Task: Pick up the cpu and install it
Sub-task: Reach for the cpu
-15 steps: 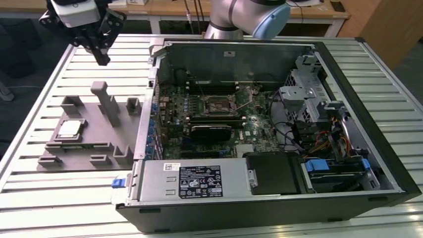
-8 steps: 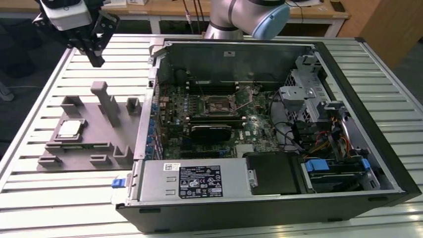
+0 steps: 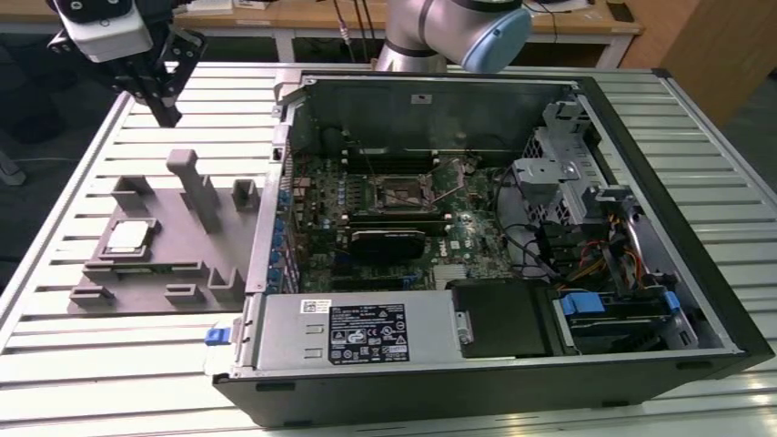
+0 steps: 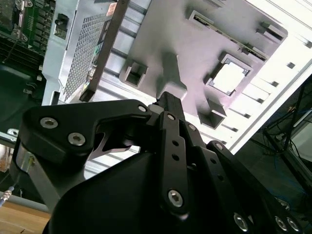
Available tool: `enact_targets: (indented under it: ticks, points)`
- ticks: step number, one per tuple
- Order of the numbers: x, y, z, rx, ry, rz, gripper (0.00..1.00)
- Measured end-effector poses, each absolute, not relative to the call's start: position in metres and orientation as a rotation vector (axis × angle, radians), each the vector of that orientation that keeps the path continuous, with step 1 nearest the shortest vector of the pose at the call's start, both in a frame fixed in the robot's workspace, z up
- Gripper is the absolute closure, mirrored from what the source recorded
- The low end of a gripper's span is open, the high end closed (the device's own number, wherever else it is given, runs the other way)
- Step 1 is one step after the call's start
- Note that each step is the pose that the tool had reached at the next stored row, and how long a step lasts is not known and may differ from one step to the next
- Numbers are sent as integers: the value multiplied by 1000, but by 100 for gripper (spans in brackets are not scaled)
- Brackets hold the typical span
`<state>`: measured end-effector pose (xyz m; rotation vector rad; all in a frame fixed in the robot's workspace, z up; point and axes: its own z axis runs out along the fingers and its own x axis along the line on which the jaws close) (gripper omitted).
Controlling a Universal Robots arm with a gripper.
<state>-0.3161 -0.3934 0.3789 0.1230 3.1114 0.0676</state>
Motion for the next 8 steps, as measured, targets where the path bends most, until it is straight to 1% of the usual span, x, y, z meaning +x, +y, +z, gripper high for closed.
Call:
enact_targets:
  ticks: [8]
  points:
    - [-328,-393,374,123,3111,68,89]
